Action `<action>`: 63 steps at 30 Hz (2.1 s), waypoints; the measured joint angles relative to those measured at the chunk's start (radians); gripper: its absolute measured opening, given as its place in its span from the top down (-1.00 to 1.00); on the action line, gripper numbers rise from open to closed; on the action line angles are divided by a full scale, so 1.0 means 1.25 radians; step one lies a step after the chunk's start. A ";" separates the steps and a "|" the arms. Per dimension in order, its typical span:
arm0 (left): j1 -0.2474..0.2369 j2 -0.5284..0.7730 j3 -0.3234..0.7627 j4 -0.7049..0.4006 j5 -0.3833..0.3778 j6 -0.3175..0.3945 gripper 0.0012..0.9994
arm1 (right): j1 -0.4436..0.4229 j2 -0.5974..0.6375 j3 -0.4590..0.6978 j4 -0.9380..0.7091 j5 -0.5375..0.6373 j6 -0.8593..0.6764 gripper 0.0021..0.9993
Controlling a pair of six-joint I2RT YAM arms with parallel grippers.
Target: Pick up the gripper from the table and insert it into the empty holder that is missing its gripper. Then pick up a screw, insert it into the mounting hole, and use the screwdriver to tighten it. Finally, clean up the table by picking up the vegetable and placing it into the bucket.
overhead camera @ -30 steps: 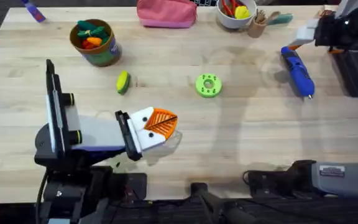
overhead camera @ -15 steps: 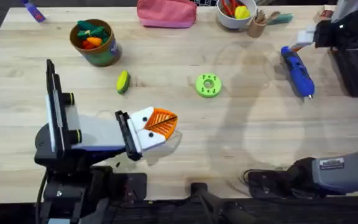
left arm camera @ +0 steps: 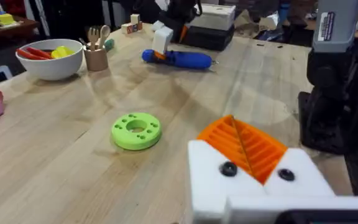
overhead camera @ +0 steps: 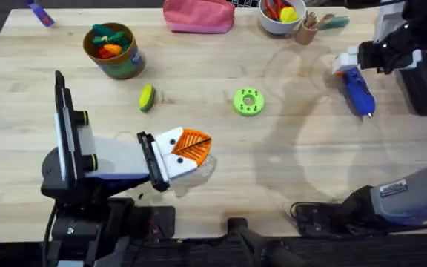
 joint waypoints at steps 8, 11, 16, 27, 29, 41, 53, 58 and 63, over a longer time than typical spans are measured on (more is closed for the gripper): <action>0.000 0.000 0.000 0.000 0.000 0.000 0.97 | 0.000 0.083 0.063 -0.041 0.000 -0.019 -0.98; 0.000 0.000 0.000 0.000 0.000 0.000 0.97 | 0.000 0.110 0.087 -0.052 0.000 -0.021 -0.98; 0.000 0.000 0.000 0.000 -0.001 0.000 0.97 | 0.000 0.127 0.096 -0.063 0.000 -0.027 -0.89; 0.000 0.000 0.000 0.000 -0.002 0.000 0.97 | 0.002 0.148 0.106 -0.057 -0.002 -0.038 0.82; 0.000 0.000 0.000 0.000 -0.002 0.000 0.97 | 0.001 0.149 0.109 -0.054 0.001 -0.035 0.97; 0.000 0.000 0.000 0.000 -0.002 0.000 0.97 | 0.001 0.146 0.109 -0.061 0.006 -0.031 0.96; 0.000 0.000 0.000 0.000 -0.002 0.000 0.97 | 0.002 -0.110 0.104 -0.080 -0.097 0.025 0.96; 0.000 0.000 0.000 0.000 -0.002 0.000 0.97 | 0.024 -0.251 0.104 -0.090 -0.168 0.052 0.96; 0.000 0.000 0.000 0.000 -0.002 0.000 0.97 | 0.097 -0.371 0.104 -0.092 -0.198 0.091 0.96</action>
